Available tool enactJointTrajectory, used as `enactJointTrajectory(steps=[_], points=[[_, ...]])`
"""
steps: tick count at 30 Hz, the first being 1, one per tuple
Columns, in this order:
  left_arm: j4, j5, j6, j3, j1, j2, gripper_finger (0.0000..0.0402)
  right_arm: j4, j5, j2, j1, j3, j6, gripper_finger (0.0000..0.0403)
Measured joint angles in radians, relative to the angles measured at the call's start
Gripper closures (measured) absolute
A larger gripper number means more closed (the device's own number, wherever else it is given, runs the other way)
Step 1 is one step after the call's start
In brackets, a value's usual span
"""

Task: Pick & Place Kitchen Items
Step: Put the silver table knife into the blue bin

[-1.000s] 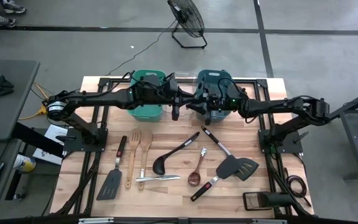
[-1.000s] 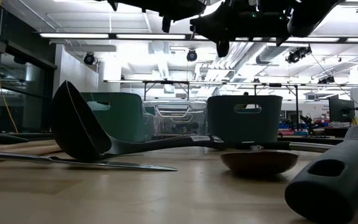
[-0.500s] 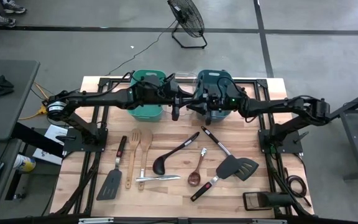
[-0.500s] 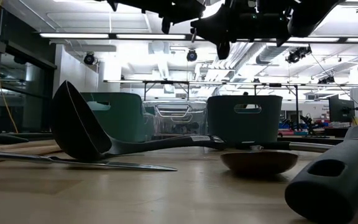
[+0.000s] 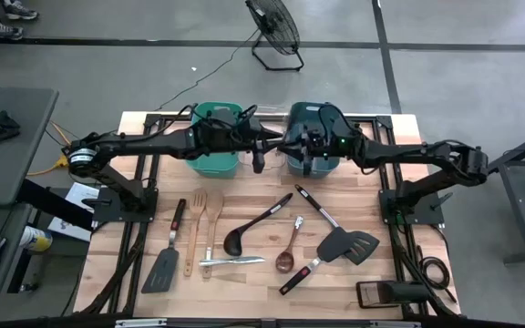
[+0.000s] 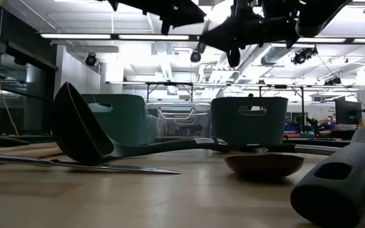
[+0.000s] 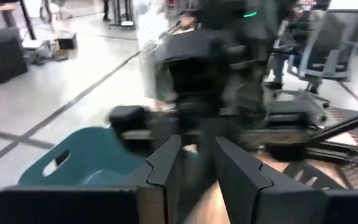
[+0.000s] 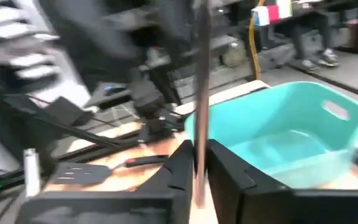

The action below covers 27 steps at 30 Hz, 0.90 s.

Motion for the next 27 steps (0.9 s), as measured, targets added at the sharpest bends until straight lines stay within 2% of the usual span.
enactJointTrajectory(steps=[3, 6, 11, 15, 20, 24, 27], points=[[0.011, 0.012, 0.021, 0.000, -0.002, -0.001, 0.0301, -0.015, 0.001, -0.001, 0.000, -0.001, -0.002, 0.0393], [0.007, -0.012, 0.022, 0.000, 0.001, -0.001, 0.0278, -0.034, 0.001, -0.002, 0.001, -0.001, -0.002, 0.0391], [0.000, -0.067, 0.028, 0.000, 0.001, -0.001, 0.0240, -0.086, 0.113, -0.008, -0.005, -0.001, 0.007, 0.0393], [-0.042, -0.109, 0.049, 0.000, 0.001, -0.013, 0.0232, -0.209, 0.215, -0.043, -0.024, -0.001, 0.046, 0.0393], [-0.124, -0.193, 0.049, 0.001, 0.002, -0.061, 0.0231, -0.450, 0.335, -0.130, -0.074, -0.001, 0.132, 0.0393], [-0.216, -0.216, 0.049, 0.001, 0.002, -0.124, 0.0231, -0.603, 0.352, -0.180, -0.124, -0.001, 0.179, 0.0393], [-0.308, -0.226, 0.045, 0.001, 0.002, -0.180, 0.0231, -0.698, 0.324, -0.187, -0.160, -0.001, 0.214, 0.0393]])
